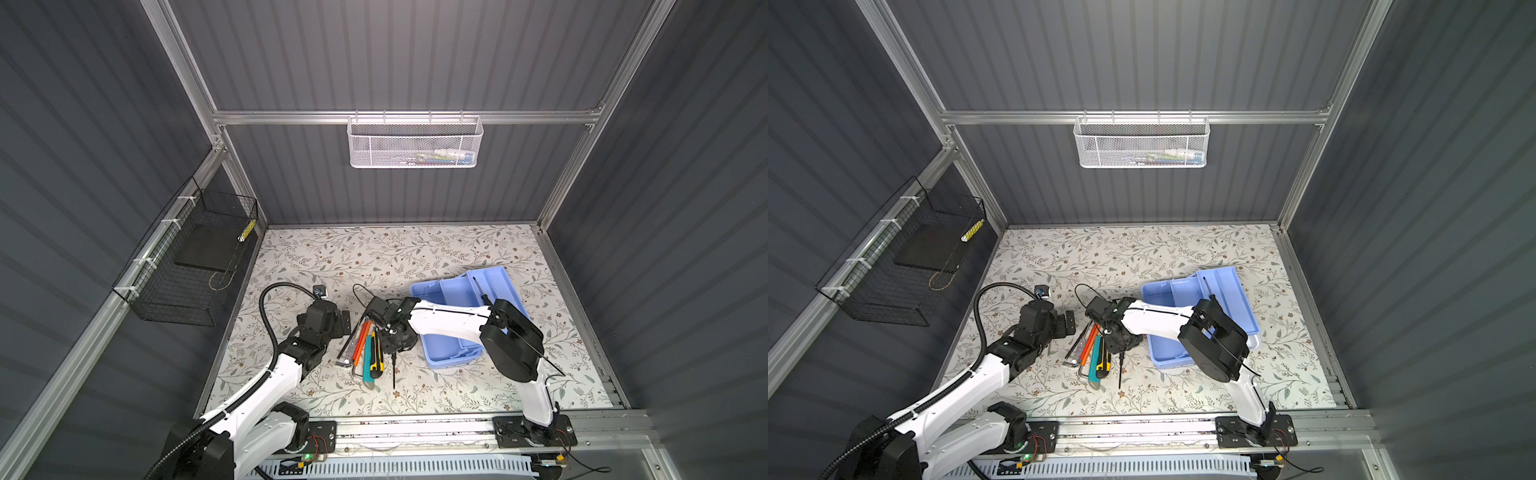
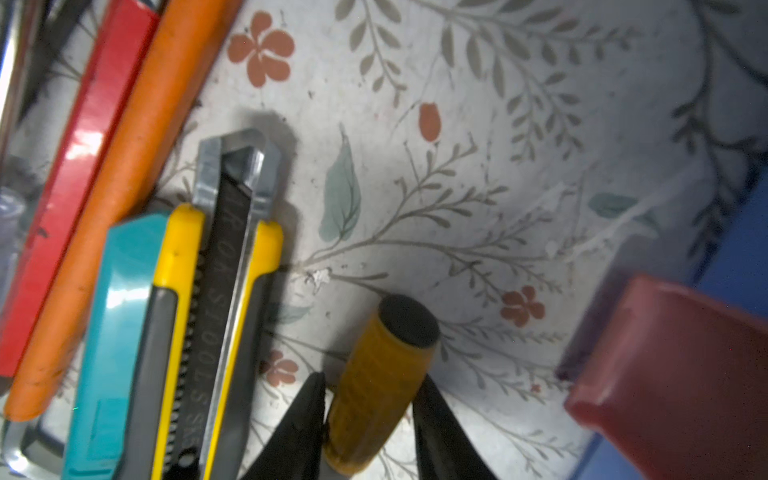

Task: Pack the tool kit
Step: 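Lift the yellow-handled screwdriver and carry it over the blue tray, then lower the yellow-handled screwdriver into the tray beside the first and release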

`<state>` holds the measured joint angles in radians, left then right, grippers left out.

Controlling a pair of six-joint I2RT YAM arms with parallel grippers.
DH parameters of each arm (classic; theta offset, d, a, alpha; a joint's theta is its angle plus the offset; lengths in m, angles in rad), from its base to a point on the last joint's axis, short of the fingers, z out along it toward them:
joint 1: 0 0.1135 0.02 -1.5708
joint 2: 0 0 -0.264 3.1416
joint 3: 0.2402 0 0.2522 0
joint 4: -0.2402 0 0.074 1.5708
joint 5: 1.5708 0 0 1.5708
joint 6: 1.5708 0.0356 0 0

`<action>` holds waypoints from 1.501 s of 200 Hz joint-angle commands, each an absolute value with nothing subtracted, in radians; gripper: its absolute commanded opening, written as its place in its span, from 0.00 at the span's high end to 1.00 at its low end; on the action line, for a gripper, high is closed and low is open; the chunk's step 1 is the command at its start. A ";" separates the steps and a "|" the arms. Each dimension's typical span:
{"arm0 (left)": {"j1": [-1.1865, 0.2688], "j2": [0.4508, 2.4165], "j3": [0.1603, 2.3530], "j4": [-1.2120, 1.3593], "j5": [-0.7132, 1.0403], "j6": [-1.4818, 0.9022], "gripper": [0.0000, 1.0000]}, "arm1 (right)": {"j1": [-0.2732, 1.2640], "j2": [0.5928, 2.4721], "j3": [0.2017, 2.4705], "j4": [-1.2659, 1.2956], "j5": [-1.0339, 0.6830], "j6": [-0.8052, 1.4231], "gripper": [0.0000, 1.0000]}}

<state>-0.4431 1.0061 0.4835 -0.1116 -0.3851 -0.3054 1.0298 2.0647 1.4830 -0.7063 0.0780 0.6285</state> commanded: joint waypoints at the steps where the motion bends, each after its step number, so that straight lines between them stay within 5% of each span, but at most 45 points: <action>1: -0.436 1.002 0.499 -0.126 -0.401 -0.288 0.01 | 1.029 2.058 1.494 -0.726 0.083 0.629 0.61; 73: -0.437 0.990 0.494 -0.127 -0.406 -0.292 0.01 | 1.020 2.161 1.600 -0.803 0.071 0.622 0.64; 168: -0.437 0.994 0.495 -0.128 -0.408 -0.293 0.01 | 0.957 1.922 1.673 -0.899 0.021 0.400 0.89; 213: -0.436 0.992 0.495 -0.129 -0.412 -0.295 0.01 | 0.791 1.763 1.710 -1.044 -0.039 0.257 0.91; 300: -0.436 1.015 0.508 -0.132 -0.413 -0.295 0.00 | 0.409 1.535 1.636 -1.186 0.166 0.124 0.90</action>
<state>-0.4431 1.0080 0.4835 -0.1116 -0.4000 -0.3054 0.4828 1.5555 1.6566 -1.1038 0.0814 0.1772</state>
